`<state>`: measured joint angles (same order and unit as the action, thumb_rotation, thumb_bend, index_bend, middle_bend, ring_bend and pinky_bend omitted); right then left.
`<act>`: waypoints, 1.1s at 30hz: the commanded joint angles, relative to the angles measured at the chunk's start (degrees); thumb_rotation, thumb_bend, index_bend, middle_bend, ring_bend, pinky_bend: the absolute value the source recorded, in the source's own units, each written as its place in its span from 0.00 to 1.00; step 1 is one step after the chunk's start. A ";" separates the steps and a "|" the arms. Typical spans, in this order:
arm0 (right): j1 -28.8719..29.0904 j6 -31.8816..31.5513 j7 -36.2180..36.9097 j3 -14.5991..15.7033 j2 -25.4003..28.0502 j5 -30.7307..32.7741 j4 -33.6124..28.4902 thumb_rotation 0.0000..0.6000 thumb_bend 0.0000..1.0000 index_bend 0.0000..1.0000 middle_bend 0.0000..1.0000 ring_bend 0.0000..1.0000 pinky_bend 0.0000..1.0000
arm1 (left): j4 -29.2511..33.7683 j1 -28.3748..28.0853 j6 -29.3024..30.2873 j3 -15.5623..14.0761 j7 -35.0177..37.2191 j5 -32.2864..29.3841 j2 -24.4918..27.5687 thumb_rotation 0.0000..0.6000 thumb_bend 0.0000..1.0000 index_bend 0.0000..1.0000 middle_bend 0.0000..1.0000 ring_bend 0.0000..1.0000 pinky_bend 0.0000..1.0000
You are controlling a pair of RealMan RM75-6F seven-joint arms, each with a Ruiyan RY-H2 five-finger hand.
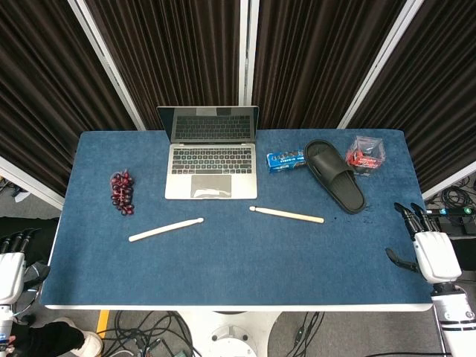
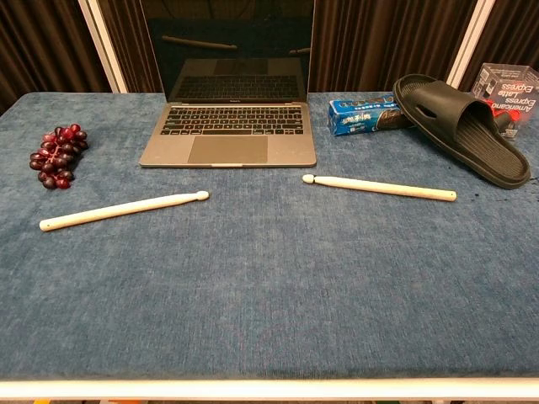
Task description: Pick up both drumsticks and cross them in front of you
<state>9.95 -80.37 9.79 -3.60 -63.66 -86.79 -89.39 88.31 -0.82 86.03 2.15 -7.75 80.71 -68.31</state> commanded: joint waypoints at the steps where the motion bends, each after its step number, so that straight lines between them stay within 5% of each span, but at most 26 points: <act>1: 0.04 -0.04 -0.11 -0.03 -0.04 -0.07 -0.10 1.00 0.17 0.00 0.14 0.01 0.14 | -0.22 0.11 0.18 0.00 0.19 0.12 -0.06 1.00 0.21 0.18 0.17 0.14 0.16; 9: 0.46 0.64 -1.86 -0.55 -0.14 0.69 -0.76 1.00 0.17 0.00 0.14 0.01 0.14 | -0.85 0.11 0.08 -0.06 0.90 0.44 -0.31 1.00 0.21 0.18 0.17 0.14 0.16; 16: 5.49 7.50 -13.98 -3.51 -4.80 6.36 -1.62 1.00 0.17 0.00 0.20 0.03 0.17 | -1.87 -0.35 0.00 0.15 2.29 1.28 -0.52 1.00 0.21 0.18 0.17 0.14 0.16; 24: 14.85 21.32 -24.10 -5.45 -15.28 14.89 5.16 1.00 0.16 0.19 0.27 0.08 0.20 | -3.21 -0.37 0.52 -0.10 4.40 2.66 -0.37 1.00 0.21 0.18 0.17 0.14 0.16; 33: 21.89 26.32 -38.67 -6.36 -25.53 22.64 13.19 1.00 0.22 0.34 0.37 0.16 0.26 | -3.77 -0.31 0.21 -0.21 5.28 2.52 -0.64 1.00 0.21 0.18 0.17 0.14 0.16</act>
<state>29.74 -55.69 -25.75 -9.50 -86.55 -66.63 -78.56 84.55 -1.15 86.25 1.94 -2.48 83.25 -68.92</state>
